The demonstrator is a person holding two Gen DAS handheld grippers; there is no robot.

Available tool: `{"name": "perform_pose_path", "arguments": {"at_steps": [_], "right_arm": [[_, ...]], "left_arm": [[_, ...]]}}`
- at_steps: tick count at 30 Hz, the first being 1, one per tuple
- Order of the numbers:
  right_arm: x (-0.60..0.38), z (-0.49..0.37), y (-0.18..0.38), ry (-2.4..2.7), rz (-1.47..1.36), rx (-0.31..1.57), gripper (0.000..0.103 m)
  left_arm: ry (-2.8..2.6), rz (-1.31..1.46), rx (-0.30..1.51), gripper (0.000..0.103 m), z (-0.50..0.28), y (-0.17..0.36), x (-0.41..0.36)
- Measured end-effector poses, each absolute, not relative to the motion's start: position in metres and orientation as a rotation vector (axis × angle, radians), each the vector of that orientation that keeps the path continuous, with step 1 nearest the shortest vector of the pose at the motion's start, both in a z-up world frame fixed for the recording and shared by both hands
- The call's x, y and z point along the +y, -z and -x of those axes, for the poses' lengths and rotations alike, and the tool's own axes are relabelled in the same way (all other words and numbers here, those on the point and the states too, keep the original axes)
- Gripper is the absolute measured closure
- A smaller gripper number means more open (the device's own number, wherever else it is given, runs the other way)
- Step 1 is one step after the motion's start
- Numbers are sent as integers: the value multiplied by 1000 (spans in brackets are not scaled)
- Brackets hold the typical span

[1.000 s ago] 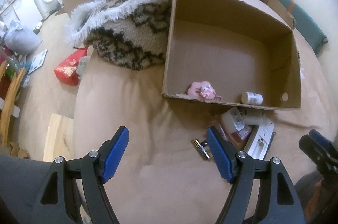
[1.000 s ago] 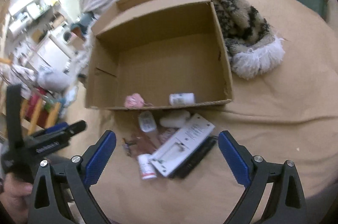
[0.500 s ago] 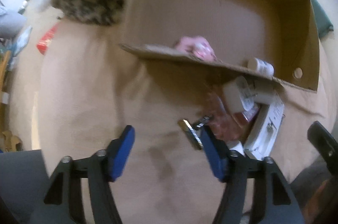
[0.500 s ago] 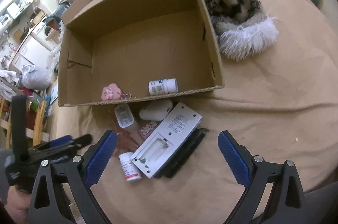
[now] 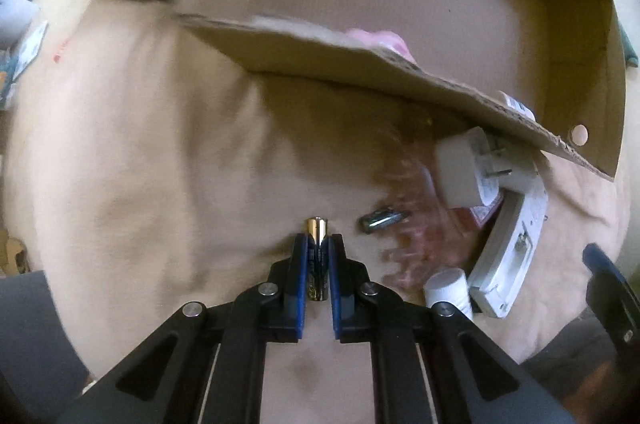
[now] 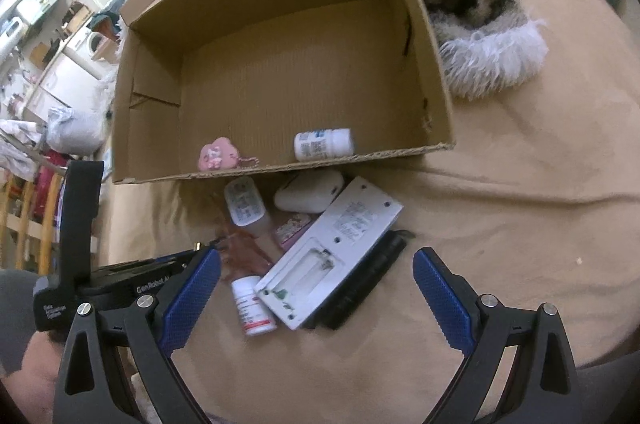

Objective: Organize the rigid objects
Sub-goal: 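Hold the battery in the left gripper while the right grasps another white pill bottle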

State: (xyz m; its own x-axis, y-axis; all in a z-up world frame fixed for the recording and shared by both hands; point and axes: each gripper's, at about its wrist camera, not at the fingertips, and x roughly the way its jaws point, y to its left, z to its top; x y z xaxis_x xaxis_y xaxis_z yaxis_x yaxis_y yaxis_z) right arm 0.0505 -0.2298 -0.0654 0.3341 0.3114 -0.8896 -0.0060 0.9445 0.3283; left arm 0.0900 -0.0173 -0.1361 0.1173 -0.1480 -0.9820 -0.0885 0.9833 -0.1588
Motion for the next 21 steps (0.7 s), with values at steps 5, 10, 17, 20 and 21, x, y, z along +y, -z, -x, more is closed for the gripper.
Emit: {"name": "perform_pose_path", "arguments": {"at_steps": [5, 10, 17, 20, 21], "right_arm": [[-226, -52, 89, -398, -519, 1364, 28], [-207, -51, 105, -483, -501, 1467, 54], [-171, -56, 124, -476, -305, 1527, 59], [-153, -58, 133, -470, -234, 1521, 59], [-148, -57, 136, -472, -218, 1519, 62]], "left_arm": [[-3, 193, 1458, 94, -86, 135, -8], [-21, 192, 1458, 94, -86, 135, -6], [-28, 186, 1451, 94, -80, 129, -3], [-35, 192, 1454, 94, -81, 128, -1], [-41, 192, 1453, 94, -81, 127, 0]]}}
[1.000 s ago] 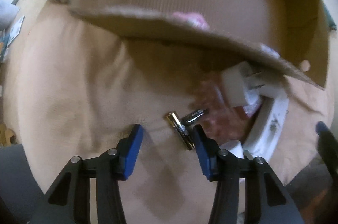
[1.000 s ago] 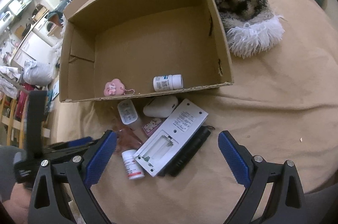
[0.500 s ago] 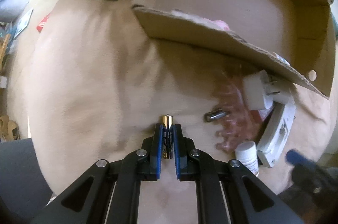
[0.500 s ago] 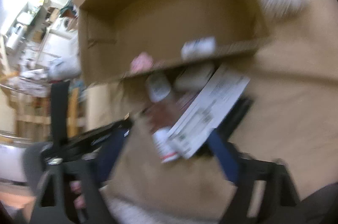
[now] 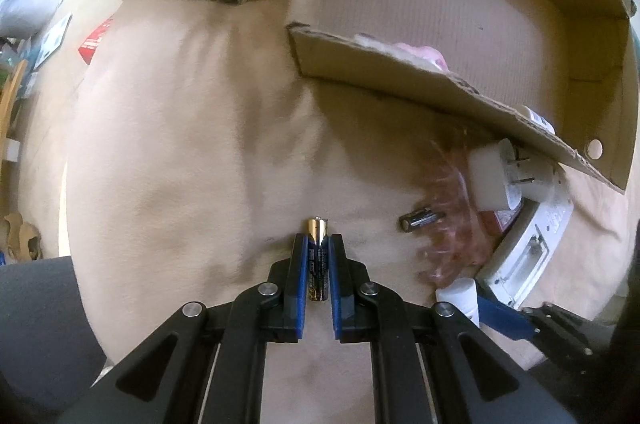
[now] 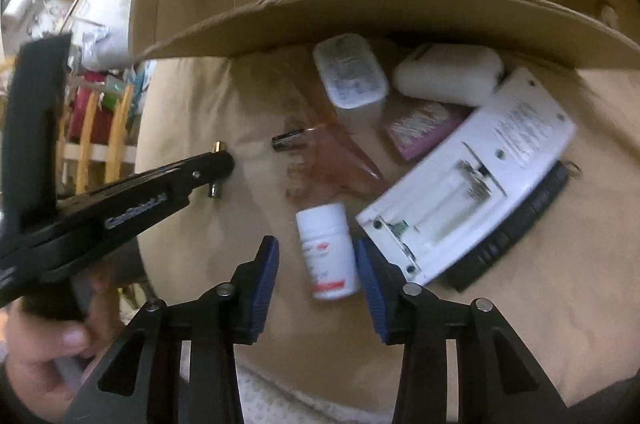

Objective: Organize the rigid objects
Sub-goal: 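Hold the battery in the left gripper while the right grasps another white pill bottle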

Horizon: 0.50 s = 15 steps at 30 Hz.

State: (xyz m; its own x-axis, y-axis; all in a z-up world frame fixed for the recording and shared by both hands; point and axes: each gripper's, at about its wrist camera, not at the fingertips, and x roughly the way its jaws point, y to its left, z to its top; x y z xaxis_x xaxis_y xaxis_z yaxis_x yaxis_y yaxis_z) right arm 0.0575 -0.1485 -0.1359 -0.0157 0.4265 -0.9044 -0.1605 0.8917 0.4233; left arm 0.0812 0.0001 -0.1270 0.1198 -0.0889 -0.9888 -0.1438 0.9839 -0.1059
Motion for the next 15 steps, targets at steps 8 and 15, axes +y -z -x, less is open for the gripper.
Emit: {"name": "perform_pose_path", "arguments": {"at_steps": [8, 15], "right_arm": [[-124, -57, 148, -442, -65, 1487, 75], [-135, -50, 139, -454, -87, 1469, 75]], "left_arm": [[-51, 188, 1455, 94, -83, 126, 0], [-43, 160, 1452, 94, -76, 126, -3]]}}
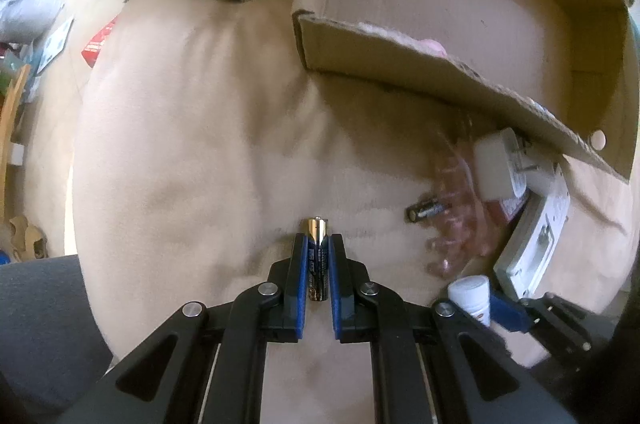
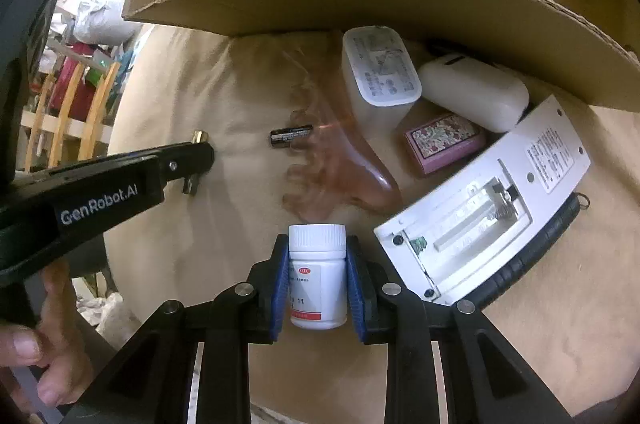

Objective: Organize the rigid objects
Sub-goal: 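Hold the battery in the left gripper while the right grasps another white pill bottle, then lower the battery and pill bottle into the box and open both grippers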

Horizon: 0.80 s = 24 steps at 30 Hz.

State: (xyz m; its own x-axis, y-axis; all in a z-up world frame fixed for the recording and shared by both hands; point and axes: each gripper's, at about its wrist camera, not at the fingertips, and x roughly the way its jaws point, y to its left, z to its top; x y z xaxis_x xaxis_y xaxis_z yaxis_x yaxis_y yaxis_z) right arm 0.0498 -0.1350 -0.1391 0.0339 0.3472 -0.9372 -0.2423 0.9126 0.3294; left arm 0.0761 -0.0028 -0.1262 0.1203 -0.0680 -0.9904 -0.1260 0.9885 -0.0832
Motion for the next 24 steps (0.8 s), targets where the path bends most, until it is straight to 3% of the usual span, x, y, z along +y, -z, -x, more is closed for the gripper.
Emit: {"name": "perform_pose_path", "arguments": {"at_steps": [24], "right_arm": [[-217, -45, 18, -468, -354, 1131, 75]], "left_arm": [[7, 76, 1144, 94, -64, 4, -1]]}}
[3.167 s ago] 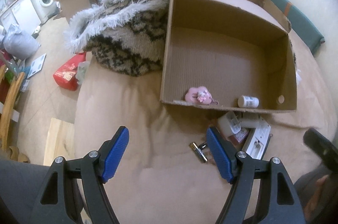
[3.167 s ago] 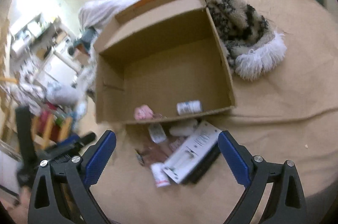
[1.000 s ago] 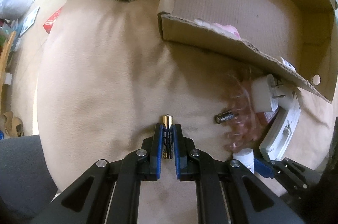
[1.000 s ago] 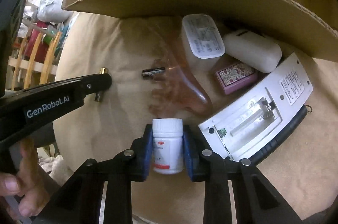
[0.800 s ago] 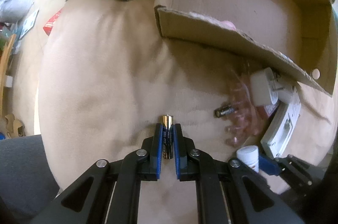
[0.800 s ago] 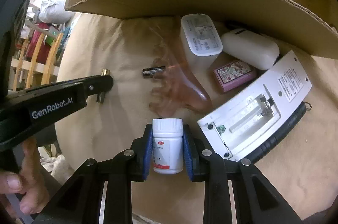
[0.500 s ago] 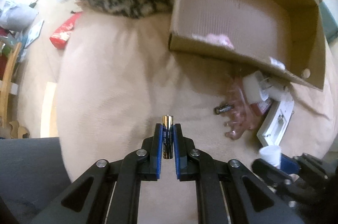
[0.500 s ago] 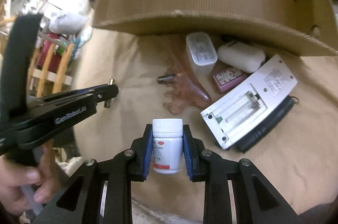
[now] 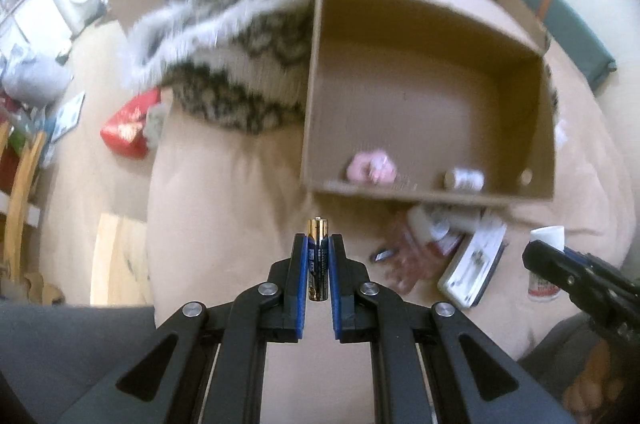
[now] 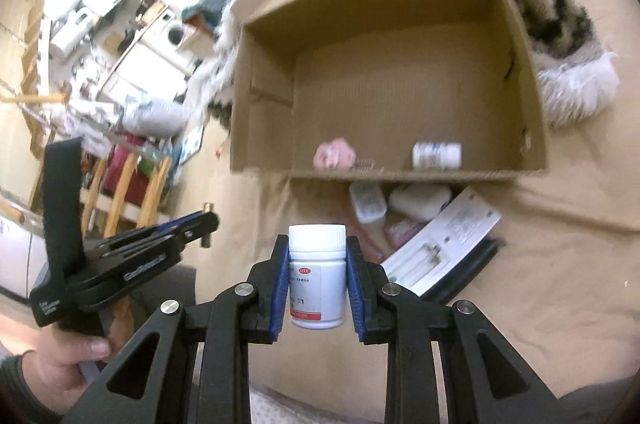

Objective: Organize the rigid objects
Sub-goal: 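Lower the battery and pill bottle into the box and open both grippers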

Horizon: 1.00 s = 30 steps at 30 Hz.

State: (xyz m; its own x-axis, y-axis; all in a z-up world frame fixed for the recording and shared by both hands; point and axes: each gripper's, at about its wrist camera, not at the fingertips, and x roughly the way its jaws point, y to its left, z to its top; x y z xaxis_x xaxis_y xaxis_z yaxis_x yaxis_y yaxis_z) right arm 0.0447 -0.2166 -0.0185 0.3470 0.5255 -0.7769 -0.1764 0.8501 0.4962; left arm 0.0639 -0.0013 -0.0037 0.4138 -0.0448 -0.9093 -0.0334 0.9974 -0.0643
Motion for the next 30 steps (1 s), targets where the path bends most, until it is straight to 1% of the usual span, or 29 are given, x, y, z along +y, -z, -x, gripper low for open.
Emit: {"name": "perform_pose_path", "arguments": {"at_steps": [7, 13, 20, 25, 30], "right_arm": [[-231, -77, -3, -417, -322, 1072, 75], [-231, -113, -12, -391, -286, 1046, 75], [-223, -151, 5, -367, -251, 1064, 75], [-218, -153, 29, -364, -252, 1092, 75], [-214, -157, 44, -342, -191, 1108, 75]], "left_arm": [[46, 44, 1088, 94, -99, -21, -10], [69, 26, 1080, 94, -133, -23, -23], [82, -11, 1090, 94, -159, -5, -38], [91, 5, 1106, 94, -167, 16, -39], [89, 25, 1116, 94, -172, 35, -37]]}}
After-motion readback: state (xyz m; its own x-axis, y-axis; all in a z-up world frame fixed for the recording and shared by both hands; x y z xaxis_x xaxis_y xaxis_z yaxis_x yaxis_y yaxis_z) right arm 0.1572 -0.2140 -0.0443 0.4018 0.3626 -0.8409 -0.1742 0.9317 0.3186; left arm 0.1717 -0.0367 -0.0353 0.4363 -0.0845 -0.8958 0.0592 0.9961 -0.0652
